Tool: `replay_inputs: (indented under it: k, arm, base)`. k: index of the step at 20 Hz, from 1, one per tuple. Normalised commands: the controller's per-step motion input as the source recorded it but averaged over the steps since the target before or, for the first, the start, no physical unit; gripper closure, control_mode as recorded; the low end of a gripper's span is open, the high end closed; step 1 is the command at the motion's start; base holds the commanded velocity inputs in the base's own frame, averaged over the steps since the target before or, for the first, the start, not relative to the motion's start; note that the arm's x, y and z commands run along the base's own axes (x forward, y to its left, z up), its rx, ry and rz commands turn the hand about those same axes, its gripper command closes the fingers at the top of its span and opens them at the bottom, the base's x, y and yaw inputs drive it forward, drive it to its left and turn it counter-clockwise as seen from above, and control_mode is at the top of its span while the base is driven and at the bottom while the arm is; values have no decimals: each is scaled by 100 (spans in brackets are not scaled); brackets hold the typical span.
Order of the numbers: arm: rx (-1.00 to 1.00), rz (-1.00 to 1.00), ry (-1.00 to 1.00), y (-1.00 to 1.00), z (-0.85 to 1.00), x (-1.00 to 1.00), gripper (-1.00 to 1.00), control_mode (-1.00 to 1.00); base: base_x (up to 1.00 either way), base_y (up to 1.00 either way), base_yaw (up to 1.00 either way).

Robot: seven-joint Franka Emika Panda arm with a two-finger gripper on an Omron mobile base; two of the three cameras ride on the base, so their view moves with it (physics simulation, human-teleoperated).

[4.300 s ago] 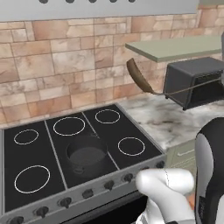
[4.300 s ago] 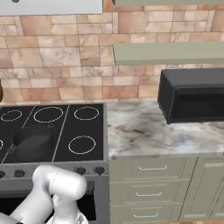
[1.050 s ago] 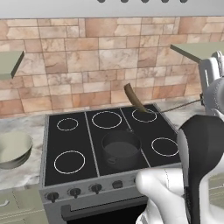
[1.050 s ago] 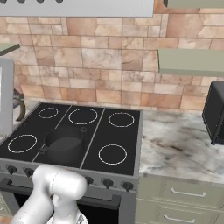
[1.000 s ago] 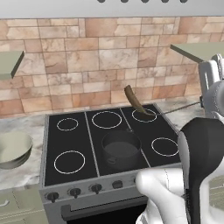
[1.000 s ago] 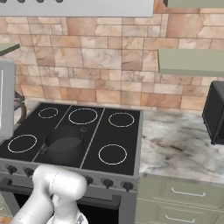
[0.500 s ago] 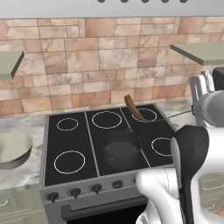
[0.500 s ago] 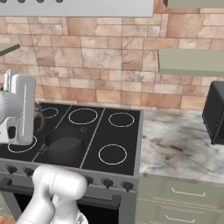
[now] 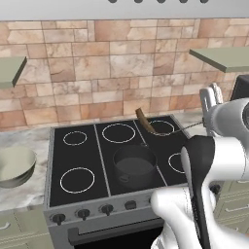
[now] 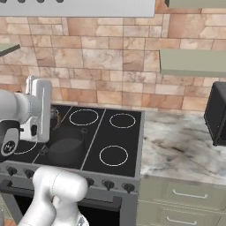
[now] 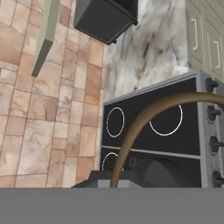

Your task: Open the cabinet and move the ladle to the pot. Then close the cabinet.

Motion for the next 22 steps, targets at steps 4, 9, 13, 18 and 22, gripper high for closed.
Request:
replay_inputs:
  k: [4,9,13,18,22]
  arm:
    - [0,0,11,-6,-36,20,100,-100]
    - [0,0,2,-5,-10,6,100,-100]
    - [-2,0,0,-3,0,1,100,-100]
    - [-10,0,0,0,-3,0,100,-100]
    - [-14,0,0,0,-4,0,100,-100]
  base:
    - [0,0,0]
    - [0,0,0]
    - [0,0,0]
    - [0,0,0]
    - [0,0,0]
